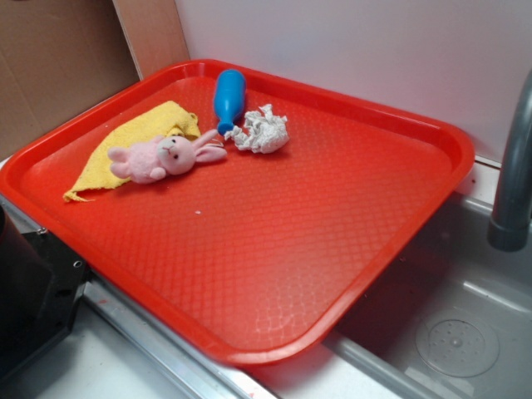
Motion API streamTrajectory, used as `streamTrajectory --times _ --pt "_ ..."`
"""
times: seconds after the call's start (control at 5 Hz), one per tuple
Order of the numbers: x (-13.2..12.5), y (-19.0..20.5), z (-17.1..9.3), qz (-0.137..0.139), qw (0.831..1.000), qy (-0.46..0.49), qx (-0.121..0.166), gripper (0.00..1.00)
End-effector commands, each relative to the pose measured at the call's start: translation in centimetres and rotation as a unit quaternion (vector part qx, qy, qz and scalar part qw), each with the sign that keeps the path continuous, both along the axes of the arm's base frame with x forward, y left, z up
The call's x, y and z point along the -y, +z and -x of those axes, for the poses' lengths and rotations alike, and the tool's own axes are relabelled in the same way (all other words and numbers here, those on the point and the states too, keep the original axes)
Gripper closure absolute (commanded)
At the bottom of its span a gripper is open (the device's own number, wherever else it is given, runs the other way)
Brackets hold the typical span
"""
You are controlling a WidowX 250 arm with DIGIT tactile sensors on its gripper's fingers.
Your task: Grab the blue bottle.
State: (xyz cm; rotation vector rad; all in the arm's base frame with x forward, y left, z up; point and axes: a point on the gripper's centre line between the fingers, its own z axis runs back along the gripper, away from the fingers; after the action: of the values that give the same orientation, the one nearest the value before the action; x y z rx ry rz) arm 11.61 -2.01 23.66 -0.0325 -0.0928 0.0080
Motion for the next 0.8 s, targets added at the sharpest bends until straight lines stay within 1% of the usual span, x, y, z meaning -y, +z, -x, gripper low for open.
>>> streamTrajectory --times 0.0,0.2,0.4,0.6 --pt "0.0 0.0 0.0 0.000 1.000 0.000 0.000 0.00" --pt "-0.6 -0.9 -1.2 0.003 0.998 0.064 0.003 0.00" --pt "-1.5 -1.8 -3.0 0.015 0.992 0.123 0.017 0.00" --pt "-2.6 -2.9 -4.6 0.016 0.979 0.203 0.030 0.00"
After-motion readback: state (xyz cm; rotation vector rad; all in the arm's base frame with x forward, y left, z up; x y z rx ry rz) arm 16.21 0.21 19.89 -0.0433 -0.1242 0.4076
